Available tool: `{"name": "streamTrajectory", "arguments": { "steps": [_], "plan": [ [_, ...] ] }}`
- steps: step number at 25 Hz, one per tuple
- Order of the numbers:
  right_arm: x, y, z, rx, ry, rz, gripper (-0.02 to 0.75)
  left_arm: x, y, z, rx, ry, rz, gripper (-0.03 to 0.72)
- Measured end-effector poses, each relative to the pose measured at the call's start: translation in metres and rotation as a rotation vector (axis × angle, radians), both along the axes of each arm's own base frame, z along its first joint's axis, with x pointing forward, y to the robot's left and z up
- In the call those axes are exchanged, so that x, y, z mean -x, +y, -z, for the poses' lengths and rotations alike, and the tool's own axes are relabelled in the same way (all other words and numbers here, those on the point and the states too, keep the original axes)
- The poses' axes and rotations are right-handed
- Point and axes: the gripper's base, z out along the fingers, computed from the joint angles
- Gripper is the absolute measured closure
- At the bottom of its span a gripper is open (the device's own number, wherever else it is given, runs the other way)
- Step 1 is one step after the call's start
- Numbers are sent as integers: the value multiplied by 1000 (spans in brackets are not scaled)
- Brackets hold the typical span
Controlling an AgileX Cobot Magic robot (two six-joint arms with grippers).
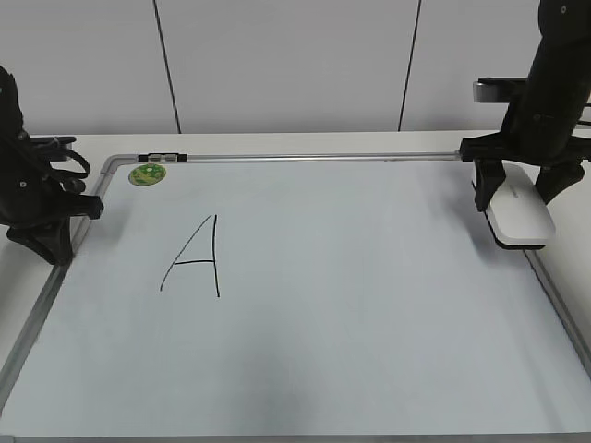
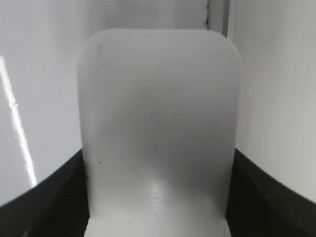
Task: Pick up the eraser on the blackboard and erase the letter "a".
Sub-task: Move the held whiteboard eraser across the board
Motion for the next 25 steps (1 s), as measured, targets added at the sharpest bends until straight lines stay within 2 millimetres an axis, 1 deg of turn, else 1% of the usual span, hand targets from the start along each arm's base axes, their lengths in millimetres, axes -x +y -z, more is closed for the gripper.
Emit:
{"name": "streamTrajectory", "arguments": {
  "steps": [13, 15, 19, 20, 22, 25],
  "plan": [
    [0, -1, 0, 6, -2, -2, 207, 0, 0, 0, 0, 0, 0, 648],
    [-1, -1, 4, 7, 7, -2, 207, 0, 0, 0, 0, 0, 0, 648],
    [-4, 0, 21, 9, 46, -4, 207, 0, 0, 0, 0, 0, 0, 648],
    [-4, 0, 22, 10, 49, -4, 207, 0, 0, 0, 0, 0, 0, 648],
    [-6, -2, 32, 11, 66, -4, 207, 0, 0, 0, 0, 0, 0, 648],
    [-7, -8, 37, 11, 76, 7, 207, 0, 0, 0, 0, 0, 0, 648]
  ]
}}
